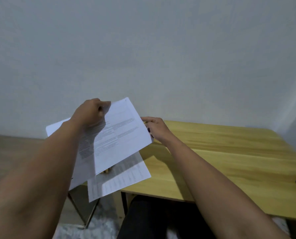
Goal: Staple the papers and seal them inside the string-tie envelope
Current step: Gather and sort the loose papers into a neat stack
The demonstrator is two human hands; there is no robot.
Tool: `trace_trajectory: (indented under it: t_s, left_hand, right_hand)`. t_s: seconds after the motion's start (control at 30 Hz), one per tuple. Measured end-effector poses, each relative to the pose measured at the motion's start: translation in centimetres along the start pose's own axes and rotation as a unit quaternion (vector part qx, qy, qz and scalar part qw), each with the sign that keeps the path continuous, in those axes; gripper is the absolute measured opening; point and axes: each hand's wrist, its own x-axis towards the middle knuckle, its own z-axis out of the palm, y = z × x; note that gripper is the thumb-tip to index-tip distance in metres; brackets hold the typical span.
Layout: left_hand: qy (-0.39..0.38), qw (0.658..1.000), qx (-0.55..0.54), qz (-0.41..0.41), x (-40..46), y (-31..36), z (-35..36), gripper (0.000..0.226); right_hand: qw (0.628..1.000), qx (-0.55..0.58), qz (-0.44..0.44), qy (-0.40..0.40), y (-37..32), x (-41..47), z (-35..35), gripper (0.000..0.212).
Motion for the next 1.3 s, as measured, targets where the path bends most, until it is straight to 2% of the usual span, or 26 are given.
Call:
trace_trajectory:
  t_s: [0.07,0.2,0.27,0.33,0.43,0.57,0.7,0.83,0.93,1.03,1.17,1.2,1.3]
  left_hand:
    - [-0.023,1.000,-0.002,-0.021,-1.9,-2.3,1.0,0.019]
    - [-0.037,0.998,-0.016,-0.053,-4.0,-5.5,2.9,0.039]
    - [-0.039,0.996,-0.027,-0.070,-4.3,-6.1,3.8,0.038]
    - [-0.047,0.996,-0.027,-0.071,-4.0,-6.1,4.5,0.026]
    - [-0.040,0.997,-0.038,-0.057,-3.0,-4.9,5.5,0.019]
    - [-0.032,0.996,-0.076,-0.029,-1.2,-1.9,6.8,0.016]
    - [-0.039,0.994,-0.101,0.010,1.4,1.6,8.9,0.010]
    - [-0.047,0.990,-0.120,0.053,4.2,6.5,11.4,0.012]
    - [-0.057,0.986,-0.129,0.093,5.7,10.1,12.9,0.011]
    - [-0.073,0.978,-0.142,0.131,6.7,13.2,14.3,0.018]
    - [-0.102,0.969,-0.161,0.157,7.6,16.4,16.1,0.045]
    - [-0.108,0.968,-0.164,0.155,8.0,16.9,16.7,0.046]
    - [-0.122,0.968,-0.158,0.152,9.4,18.1,18.1,0.045]
  right_hand:
    - [0.995,-0.093,-0.020,-0.040,3.3,0.1,1.7,0.056]
    - [0.934,-0.324,-0.060,-0.138,8.3,0.2,3.1,0.050]
    - [0.903,-0.395,-0.087,-0.144,8.9,-0.1,3.0,0.048]
    - [0.879,-0.444,-0.103,-0.141,9.2,-0.2,2.1,0.045]
    - [0.861,-0.486,-0.102,-0.110,10.0,-0.4,-0.9,0.042]
    - [0.849,-0.522,-0.073,-0.028,12.0,-2.0,-6.1,0.038]
    - [0.844,-0.528,-0.065,0.070,13.7,-5.0,-11.2,0.057]
    - [0.832,-0.534,-0.065,0.133,14.9,-8.0,-15.1,0.048]
    - [0.833,-0.530,-0.057,0.145,15.3,-9.1,-17.1,0.041]
    - [0.850,-0.500,-0.008,0.167,15.2,-8.8,-19.0,0.038]
    - [0.855,-0.444,0.078,0.256,15.0,-7.0,-21.8,0.023]
    - [0.855,-0.429,0.111,0.269,14.9,-6.4,-22.6,0.025]
    - [0.848,-0.401,0.205,0.280,15.3,-4.1,-25.5,0.050]
